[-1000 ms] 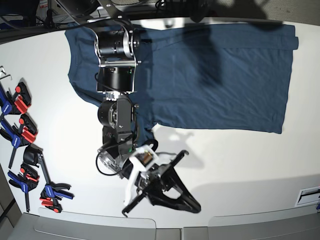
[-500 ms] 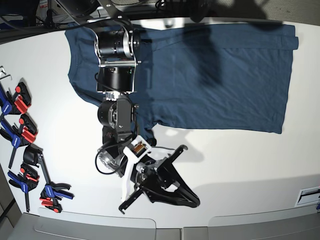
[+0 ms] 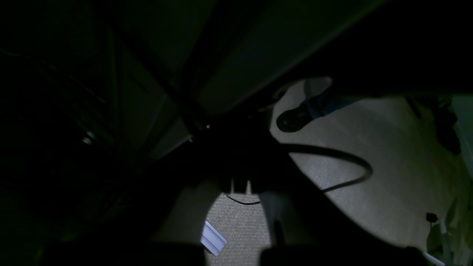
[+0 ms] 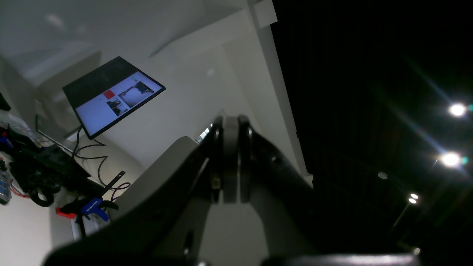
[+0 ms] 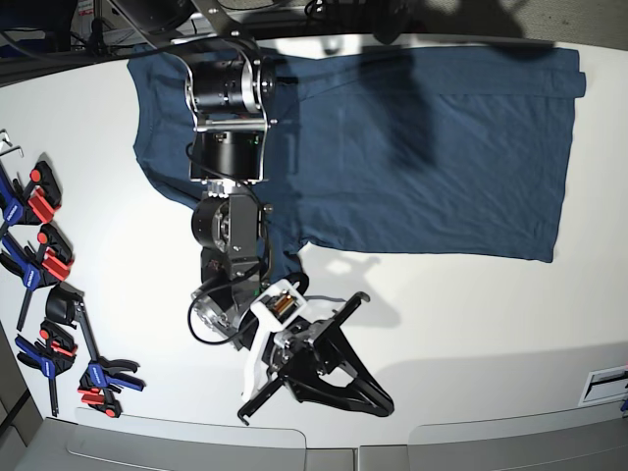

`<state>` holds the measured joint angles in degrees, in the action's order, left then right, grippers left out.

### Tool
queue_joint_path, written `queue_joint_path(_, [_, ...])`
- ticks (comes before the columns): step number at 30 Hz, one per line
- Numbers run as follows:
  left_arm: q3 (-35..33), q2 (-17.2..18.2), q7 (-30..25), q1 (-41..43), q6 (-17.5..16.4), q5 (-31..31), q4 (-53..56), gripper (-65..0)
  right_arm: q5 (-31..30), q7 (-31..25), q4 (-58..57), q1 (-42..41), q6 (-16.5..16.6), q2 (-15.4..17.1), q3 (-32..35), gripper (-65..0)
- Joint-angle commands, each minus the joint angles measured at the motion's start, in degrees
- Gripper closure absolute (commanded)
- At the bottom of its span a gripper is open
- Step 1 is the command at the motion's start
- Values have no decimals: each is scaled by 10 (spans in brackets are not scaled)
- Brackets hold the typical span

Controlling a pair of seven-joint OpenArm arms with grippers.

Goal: Fold the T-shirt properly

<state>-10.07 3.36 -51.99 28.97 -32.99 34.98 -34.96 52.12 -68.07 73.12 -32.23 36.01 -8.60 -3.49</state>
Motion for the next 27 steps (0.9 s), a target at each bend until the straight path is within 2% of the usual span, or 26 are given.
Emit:
queue_joint_path(1, [-5, -13, -67, 4, -22, -5, -6, 0, -12, -9, 10, -19, -4, -4, 1, 0])
queue_joint_path(3, [-5, -13, -67, 4, -22, -5, -6, 0, -3, -9, 10, -19, -4, -4, 1, 0])
queue_joint_path(4, [-5, -13, -67, 4, -22, -5, -6, 0, 20, -9, 10, -20, -4, -4, 1, 0])
queue_joint_path(11, [-5, -13, -67, 4, -22, -5, -6, 0, 329, -9, 10, -23, -5, -4, 1, 0])
queue_joint_path(21, [-5, -13, -67, 4, -22, -5, -6, 0, 329, 2, 9, -22, -4, -4, 4, 0])
queue_joint_path(27, [-5, -13, -67, 4, -22, -5, -6, 0, 329, 1, 9, -22, -4, -4, 44, 0])
